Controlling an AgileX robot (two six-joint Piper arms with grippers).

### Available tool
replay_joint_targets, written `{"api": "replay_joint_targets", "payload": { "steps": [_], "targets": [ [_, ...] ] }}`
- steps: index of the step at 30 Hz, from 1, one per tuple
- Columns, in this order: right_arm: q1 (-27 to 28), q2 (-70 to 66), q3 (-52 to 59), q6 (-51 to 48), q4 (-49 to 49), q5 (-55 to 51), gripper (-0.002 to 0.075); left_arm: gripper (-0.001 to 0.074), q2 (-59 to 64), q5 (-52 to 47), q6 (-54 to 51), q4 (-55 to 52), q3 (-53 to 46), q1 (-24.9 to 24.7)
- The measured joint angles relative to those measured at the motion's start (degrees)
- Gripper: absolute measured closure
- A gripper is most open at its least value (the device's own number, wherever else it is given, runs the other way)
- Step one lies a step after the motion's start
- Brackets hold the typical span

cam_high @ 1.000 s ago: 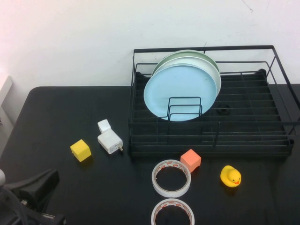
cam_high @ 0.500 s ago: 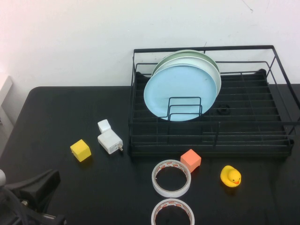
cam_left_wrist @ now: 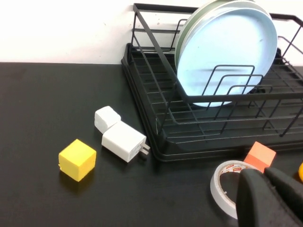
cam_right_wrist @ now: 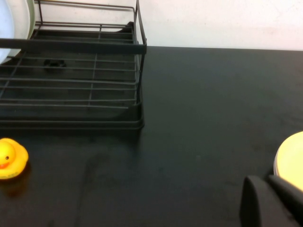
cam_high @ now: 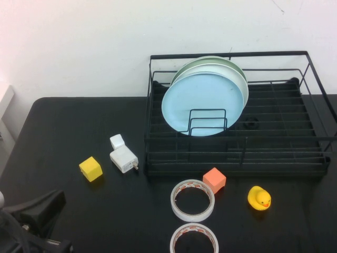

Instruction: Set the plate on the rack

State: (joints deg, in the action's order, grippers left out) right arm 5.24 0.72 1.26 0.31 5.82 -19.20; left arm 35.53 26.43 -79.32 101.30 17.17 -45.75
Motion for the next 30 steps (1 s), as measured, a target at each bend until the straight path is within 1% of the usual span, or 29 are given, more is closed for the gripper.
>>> {"api": "replay_joint_targets", "payload": {
  "steps": [2,5,7,8,11,15,20,24,27,30],
  "targets": [
    [0.0,0.0,0.0,-0.3,0.0,0.0,0.0714,0.0737,-0.5,0.1,1.6,0.0,0.0,0.0],
    [0.0,0.0,0.0,0.0,0.0,0.0,0.0714,0.0737,-2.3,1.0,7.1,-1.8,-0.6,0.0],
    [0.0,0.0,0.0,0.0,0.0,0.0,0.0714,0.0737,-3.5,1.5,13.2,-8.7,-2.1,0.0],
    [0.0,0.0,0.0,0.0,0.0,0.0,0.0714,0.0737,-4.3,1.8,17.0,-13.9,-3.3,0.2],
    [0.0,0.0,0.0,0.0,0.0,-0.1,0.0714,0.0737,-5.8,1.5,31.0,-28.9,-7.5,2.6],
    [0.0,0.0,0.0,0.0,0.0,-0.2,0.0714,0.0737,-8.6,-1.8,50.9,-46.9,-13.1,10.2],
    [0.0,0.0,-0.1,-0.3,0.1,-0.3,0.0714,0.0737,-16.6,-10.0,67.8,-68.3,-17.8,20.6],
    [0.0,0.0,-0.1,-0.3,0.1,-0.4,0.0714,0.0737,-23.7,-17.8,81.4,-82.3,-18.3,31.2],
    [0.0,0.0,-0.1,-0.3,0.2,-0.4,0.0714,0.0737,-28.1,-21.7,92.5,-92.9,-18.3,38.4],
    [0.0,0.0,-0.1,-0.3,0.2,-0.4,0.0714,0.0737,-31.6,-26.4,103.3,-101.3,-18.3,44.0]
  ]
}}
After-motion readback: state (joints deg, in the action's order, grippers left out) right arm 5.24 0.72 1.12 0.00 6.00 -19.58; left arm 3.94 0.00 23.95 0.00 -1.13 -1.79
